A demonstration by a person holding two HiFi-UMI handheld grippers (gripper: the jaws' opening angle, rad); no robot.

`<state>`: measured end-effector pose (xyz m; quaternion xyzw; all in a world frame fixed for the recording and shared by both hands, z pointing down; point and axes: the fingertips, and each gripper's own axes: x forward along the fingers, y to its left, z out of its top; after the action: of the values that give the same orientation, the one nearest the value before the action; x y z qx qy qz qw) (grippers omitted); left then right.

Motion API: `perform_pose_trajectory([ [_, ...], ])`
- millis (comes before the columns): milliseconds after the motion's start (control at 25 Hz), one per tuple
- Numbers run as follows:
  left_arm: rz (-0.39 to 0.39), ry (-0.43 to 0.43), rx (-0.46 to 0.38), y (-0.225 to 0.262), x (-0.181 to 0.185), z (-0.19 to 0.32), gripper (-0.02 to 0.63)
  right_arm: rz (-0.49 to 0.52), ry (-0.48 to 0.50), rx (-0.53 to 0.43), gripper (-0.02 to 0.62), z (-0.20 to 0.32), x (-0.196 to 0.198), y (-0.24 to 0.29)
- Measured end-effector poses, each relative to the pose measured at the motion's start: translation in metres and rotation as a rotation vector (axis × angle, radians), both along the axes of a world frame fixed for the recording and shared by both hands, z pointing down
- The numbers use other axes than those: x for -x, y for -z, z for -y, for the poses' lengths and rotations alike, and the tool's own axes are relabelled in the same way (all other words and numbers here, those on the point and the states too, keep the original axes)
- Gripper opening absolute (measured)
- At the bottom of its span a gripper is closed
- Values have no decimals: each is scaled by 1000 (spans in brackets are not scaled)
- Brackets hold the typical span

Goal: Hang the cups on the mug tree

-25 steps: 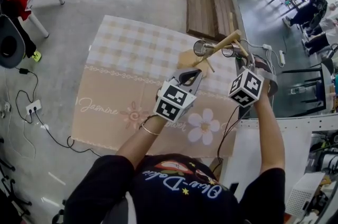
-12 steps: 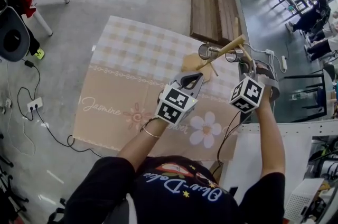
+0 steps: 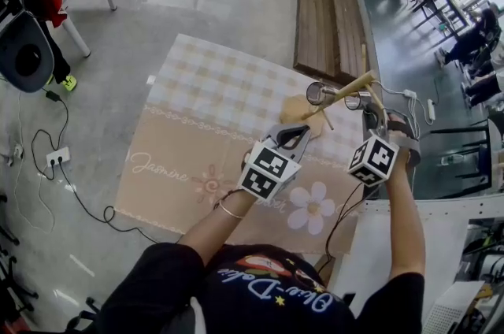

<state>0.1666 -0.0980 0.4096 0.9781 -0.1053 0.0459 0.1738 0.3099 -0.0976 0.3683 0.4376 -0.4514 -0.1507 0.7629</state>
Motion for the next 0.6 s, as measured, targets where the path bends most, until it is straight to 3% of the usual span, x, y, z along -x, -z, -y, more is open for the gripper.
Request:
perform_pose_trajectory([
  [600,1,10,4,-2,2,3,3,-21,16,-24,49,1,-1,0],
])
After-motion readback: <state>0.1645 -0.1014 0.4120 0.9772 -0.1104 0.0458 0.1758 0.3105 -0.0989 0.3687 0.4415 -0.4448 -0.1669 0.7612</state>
